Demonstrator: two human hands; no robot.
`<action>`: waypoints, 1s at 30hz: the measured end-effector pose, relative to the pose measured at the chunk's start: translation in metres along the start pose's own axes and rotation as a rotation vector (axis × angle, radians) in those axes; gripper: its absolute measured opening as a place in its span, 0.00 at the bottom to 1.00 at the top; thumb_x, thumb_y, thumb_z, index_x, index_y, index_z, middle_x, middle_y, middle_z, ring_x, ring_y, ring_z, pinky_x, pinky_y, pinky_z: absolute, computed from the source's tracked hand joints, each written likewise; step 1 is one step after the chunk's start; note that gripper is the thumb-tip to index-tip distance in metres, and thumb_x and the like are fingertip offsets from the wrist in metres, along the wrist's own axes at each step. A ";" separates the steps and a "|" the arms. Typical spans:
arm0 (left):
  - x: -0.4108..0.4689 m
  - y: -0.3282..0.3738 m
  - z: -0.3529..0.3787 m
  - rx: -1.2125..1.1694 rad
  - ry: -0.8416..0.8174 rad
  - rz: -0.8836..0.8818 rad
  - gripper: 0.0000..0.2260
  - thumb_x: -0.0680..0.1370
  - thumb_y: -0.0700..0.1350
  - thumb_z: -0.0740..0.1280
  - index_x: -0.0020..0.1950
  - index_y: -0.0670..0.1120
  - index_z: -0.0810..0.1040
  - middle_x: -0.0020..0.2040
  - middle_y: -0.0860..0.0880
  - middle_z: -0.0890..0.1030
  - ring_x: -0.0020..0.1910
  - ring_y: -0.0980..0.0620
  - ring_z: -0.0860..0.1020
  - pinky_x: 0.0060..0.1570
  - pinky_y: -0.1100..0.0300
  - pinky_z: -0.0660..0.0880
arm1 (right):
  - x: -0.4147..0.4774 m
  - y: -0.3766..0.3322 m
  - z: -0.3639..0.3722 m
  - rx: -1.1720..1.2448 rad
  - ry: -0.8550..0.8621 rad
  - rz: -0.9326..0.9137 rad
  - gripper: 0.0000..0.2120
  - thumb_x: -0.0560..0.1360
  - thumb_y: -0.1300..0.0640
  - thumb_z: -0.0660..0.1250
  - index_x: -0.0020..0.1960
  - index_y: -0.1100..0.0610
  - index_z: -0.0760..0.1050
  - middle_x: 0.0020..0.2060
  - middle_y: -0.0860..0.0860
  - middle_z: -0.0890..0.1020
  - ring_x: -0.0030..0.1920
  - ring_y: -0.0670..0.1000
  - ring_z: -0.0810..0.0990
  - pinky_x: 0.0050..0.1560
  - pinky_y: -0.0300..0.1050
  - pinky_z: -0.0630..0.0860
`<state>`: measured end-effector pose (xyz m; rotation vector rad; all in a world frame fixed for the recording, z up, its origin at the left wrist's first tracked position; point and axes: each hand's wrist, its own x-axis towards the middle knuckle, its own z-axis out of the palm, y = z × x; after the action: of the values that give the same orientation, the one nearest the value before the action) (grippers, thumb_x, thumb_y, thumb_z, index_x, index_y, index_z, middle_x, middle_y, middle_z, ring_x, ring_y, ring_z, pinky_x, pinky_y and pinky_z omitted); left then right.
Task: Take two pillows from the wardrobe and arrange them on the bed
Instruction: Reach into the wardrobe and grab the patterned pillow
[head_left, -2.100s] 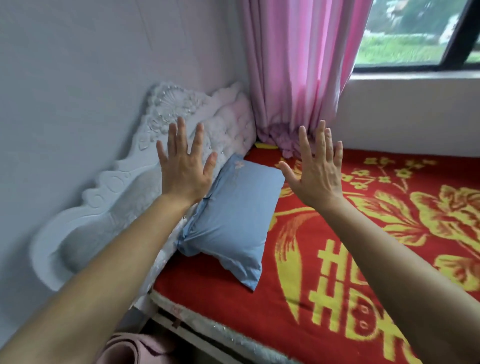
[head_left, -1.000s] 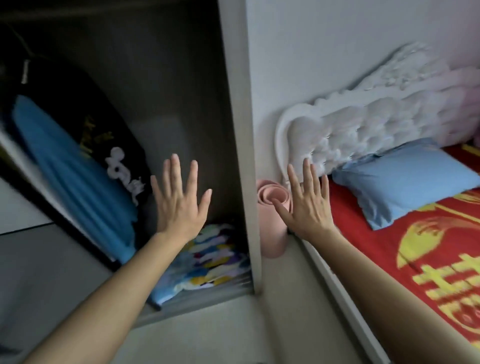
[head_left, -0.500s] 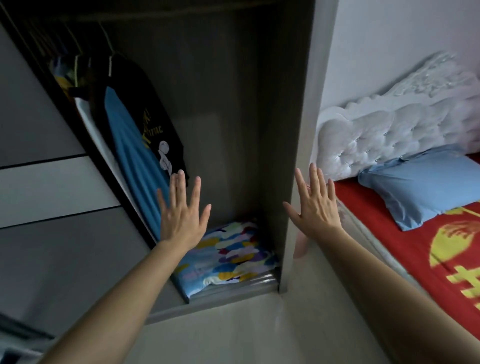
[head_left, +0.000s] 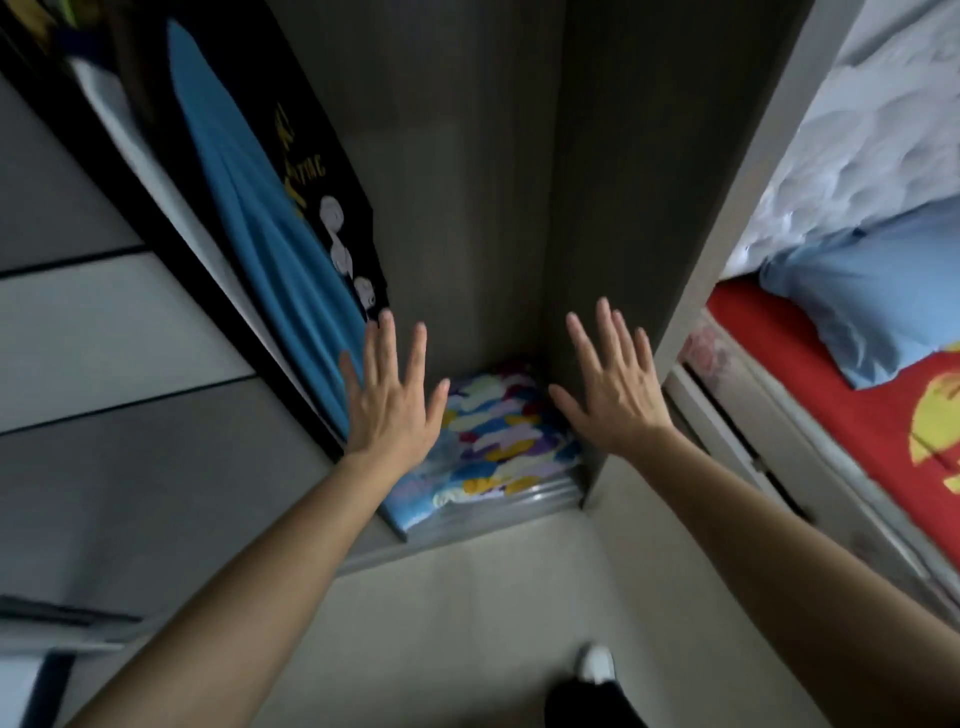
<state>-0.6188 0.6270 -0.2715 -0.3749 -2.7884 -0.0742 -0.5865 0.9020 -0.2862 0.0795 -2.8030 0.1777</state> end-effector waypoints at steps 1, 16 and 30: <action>0.005 0.002 0.013 -0.004 -0.011 0.000 0.32 0.80 0.61 0.54 0.79 0.47 0.51 0.80 0.37 0.48 0.78 0.37 0.50 0.71 0.31 0.55 | 0.006 0.007 0.013 0.011 -0.007 0.013 0.42 0.76 0.36 0.60 0.81 0.54 0.50 0.79 0.64 0.51 0.78 0.65 0.55 0.76 0.64 0.54; 0.054 0.020 0.265 -0.016 -0.398 -0.315 0.32 0.78 0.60 0.55 0.79 0.48 0.53 0.79 0.37 0.52 0.76 0.37 0.56 0.70 0.34 0.58 | 0.117 0.069 0.271 0.207 -0.487 -0.005 0.42 0.77 0.44 0.63 0.81 0.55 0.45 0.80 0.64 0.47 0.79 0.65 0.51 0.76 0.63 0.54; -0.016 -0.036 0.557 -0.033 -0.773 -0.386 0.33 0.77 0.55 0.64 0.79 0.48 0.55 0.80 0.38 0.50 0.77 0.36 0.51 0.70 0.32 0.57 | 0.030 0.043 0.580 0.217 -0.878 0.218 0.41 0.79 0.50 0.64 0.81 0.52 0.40 0.80 0.61 0.48 0.78 0.62 0.54 0.73 0.58 0.61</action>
<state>-0.7870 0.6401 -0.8042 0.1893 -3.5900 -0.0764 -0.8048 0.8674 -0.8246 -0.1344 -3.6487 0.6336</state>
